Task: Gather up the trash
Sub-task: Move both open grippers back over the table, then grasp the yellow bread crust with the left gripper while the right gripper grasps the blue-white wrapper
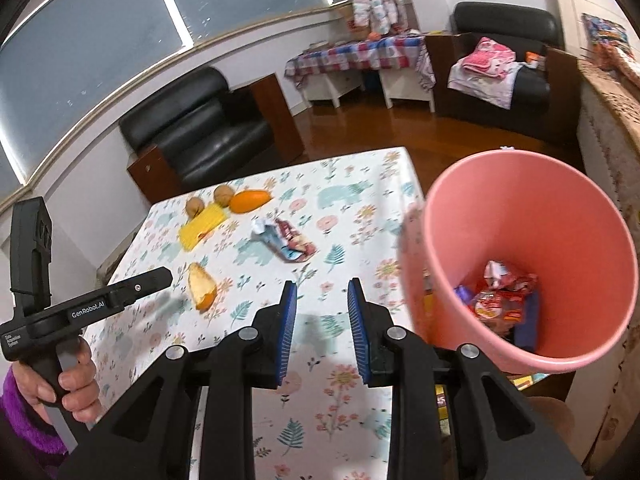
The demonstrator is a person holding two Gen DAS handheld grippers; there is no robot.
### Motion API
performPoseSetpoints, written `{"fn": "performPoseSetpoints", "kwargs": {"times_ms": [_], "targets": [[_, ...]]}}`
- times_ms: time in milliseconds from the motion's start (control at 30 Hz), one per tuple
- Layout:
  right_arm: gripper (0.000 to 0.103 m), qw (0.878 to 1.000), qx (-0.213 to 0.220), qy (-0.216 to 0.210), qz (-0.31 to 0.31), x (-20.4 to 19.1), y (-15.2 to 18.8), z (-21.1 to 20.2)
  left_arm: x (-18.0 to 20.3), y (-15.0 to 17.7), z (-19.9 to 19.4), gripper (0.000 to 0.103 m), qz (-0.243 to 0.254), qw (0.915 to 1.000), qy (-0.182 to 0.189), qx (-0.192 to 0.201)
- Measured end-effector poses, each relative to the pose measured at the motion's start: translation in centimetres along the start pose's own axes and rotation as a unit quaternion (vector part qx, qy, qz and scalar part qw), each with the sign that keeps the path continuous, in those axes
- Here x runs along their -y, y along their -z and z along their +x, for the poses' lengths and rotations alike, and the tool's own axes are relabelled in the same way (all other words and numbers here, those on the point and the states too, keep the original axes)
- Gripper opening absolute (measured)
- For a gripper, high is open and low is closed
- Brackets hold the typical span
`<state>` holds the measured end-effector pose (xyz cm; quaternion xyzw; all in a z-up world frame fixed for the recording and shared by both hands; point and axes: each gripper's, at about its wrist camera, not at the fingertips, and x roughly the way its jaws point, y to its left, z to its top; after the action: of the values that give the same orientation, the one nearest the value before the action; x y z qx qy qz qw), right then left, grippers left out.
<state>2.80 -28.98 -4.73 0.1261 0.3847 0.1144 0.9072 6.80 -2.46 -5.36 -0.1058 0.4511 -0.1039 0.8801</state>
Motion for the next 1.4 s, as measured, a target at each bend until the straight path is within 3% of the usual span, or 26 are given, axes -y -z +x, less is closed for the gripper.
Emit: {"fn": "performPoseSetpoints", "kwargs": {"times_ms": [267,533,700,800,867,933,967,1067,1233,1400], "targets": [[0.027,1.0,-0.021,-0.015,-0.003,-0.3,0.5,1.5,0.5,1.1,2.4,0.048,-0.023,0.999,0.012,-0.037],[0.027,0.999,-0.033,-0.02,0.006,0.2,0.6,2.6,2.7,1.0,5.1,0.051,-0.021,0.9985,-0.036,-0.036],[0.027,0.999,-0.039,-0.023,-0.005,-0.3,0.3,3.5,3.2,1.2,5.5,0.051,0.015,0.9977,-0.063,-0.02],[0.027,0.999,-0.041,-0.032,-0.015,-0.9,-0.2,4.2,2.7,1.4,5.2,0.03,0.019,0.9975,-0.065,-0.018],[0.027,0.998,-0.042,-0.052,-0.019,-1.3,-0.8,4.9,1.9,1.5,4.9,0.025,0.012,0.9984,-0.052,-0.018],[0.033,0.997,-0.042,-0.06,-0.022,-1.6,-1.3,5.6,1.4,1.5,4.4,0.017,0.01,0.9989,-0.044,-0.013],[0.039,0.997,-0.041,-0.061,-0.025,-1.7,-1.6,6.0,1.2,1.5,4.2,0.016,0.01,0.9989,-0.044,-0.012],[0.041,0.997,-0.038,-0.056,-0.04,-2.3,-2.3,6.7,0.4,1.6,3.8,0.013,0.001,0.9994,-0.034,-0.011],[0.042,0.996,-0.043,-0.036,-0.076,-3.1,-4.0,8.5,-0.5,1.9,3.2,0.013,-0.007,0.9996,-0.027,-0.01],[0.042,0.991,-0.075,-0.011,-0.106,-3.1,-4.7,11.7,-1.2,1.9,3.1,0.013,-0.015,0.9996,-0.02,-0.011]]}}
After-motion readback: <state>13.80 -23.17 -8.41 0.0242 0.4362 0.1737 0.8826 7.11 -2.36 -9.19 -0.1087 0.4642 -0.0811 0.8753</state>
